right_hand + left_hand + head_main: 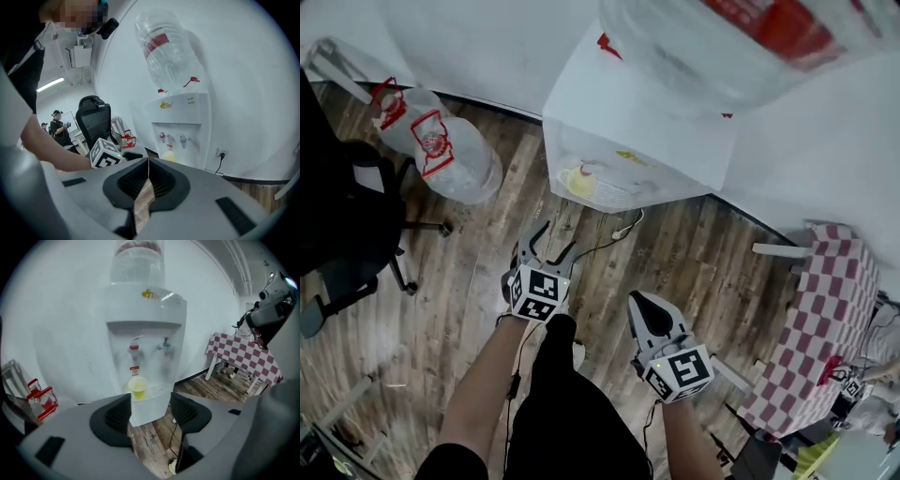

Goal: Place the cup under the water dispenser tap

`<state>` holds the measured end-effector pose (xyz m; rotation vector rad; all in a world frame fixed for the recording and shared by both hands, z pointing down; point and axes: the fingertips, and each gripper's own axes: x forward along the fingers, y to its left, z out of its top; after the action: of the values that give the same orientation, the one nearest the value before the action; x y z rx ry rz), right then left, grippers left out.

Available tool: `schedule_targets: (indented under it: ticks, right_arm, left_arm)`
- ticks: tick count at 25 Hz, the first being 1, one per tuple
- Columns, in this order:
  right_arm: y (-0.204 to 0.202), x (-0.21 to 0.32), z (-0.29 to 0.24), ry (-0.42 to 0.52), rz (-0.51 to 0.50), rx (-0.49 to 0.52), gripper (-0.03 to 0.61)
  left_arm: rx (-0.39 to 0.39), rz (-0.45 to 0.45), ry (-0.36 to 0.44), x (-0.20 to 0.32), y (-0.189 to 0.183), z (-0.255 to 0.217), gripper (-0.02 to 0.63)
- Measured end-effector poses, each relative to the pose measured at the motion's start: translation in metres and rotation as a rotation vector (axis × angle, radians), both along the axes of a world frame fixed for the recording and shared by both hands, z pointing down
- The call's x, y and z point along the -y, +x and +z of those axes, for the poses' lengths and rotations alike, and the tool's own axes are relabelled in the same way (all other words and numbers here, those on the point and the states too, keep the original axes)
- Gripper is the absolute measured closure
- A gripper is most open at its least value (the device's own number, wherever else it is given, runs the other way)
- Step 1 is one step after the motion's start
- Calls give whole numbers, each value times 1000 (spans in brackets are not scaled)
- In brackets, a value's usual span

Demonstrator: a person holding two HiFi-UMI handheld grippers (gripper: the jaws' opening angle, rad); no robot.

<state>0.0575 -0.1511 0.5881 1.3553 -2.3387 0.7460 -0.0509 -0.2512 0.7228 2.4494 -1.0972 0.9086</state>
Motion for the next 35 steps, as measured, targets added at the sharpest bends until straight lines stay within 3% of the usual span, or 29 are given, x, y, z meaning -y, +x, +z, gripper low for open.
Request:
schedule_targets:
  ticks: [3,8,14,19,25,35]
  right_arm:
    - [0,-31,-20,16,1,25,555]
    - [8,-95,-60,46,37,45,555]
    - [24,-168,-125,117,63,57,555]
    - [31,-202,-161,192,78,51,557]
    - [16,-233,-183,233,61,52,557]
    - [-13,-236,-217,282,60,66,557]
  left_arm:
    - [-37,-31,1,-47,-7,-38,481]
    - [-107,-52,4,-123,-6,-118,595]
    - [-277,-32,-3,-215,11,-228,600]
    - [-265,-6,86,-260,10,-287,600]
    - [-258,18,137,-293,-8,-316,600]
    - [-236,53,195,-296,-47,-350,600]
